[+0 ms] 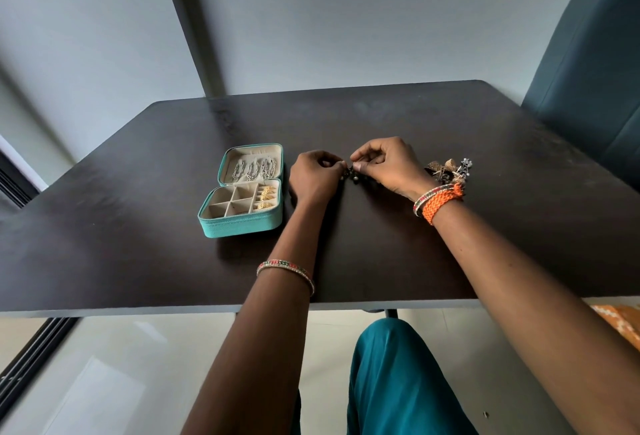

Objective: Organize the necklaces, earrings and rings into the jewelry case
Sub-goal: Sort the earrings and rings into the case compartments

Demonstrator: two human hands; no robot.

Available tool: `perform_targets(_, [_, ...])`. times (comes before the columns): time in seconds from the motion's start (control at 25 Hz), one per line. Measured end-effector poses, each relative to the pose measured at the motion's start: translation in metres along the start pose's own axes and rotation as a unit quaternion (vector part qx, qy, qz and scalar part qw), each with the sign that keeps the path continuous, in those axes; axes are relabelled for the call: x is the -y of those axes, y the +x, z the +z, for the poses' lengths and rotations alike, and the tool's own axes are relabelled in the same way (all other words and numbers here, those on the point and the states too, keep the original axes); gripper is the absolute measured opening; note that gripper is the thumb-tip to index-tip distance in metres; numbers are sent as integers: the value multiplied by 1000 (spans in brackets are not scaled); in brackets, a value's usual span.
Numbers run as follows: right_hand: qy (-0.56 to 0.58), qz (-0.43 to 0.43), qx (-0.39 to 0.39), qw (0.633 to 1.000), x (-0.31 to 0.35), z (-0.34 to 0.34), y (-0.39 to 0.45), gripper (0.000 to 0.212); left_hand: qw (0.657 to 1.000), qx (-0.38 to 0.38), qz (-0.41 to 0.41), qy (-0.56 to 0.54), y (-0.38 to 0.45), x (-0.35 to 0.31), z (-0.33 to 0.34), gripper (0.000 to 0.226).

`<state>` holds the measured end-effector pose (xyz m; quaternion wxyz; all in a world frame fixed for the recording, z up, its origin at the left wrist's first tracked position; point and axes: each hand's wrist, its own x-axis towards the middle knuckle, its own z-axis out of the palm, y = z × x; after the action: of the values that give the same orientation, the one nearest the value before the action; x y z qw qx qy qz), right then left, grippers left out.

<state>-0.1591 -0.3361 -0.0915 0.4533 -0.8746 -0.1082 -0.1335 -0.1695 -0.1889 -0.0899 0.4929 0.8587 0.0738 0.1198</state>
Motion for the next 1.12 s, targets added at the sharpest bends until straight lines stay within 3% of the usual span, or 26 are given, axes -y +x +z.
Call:
perform_targets(0.48, [47, 3, -61, 997, 7, -2, -7, 5, 993, -67, 1, -94, -5, -3, -1, 22])
perform_targets(0.88, [63, -75, -166, 981, 32, -25, -20, 7, 965, -126, 45, -225, -31, -25, -8, 24])
perform_targets(1.0, [80, -92, -194, 973, 46, -54, -40, 7, 949, -51, 84, -300, -52, -45, -2, 23])
perform_targets(1.12, [79, -89, -197, 973, 43, -88, -63, 8, 949, 65, 117, -285, -71, -59, 5, 26])
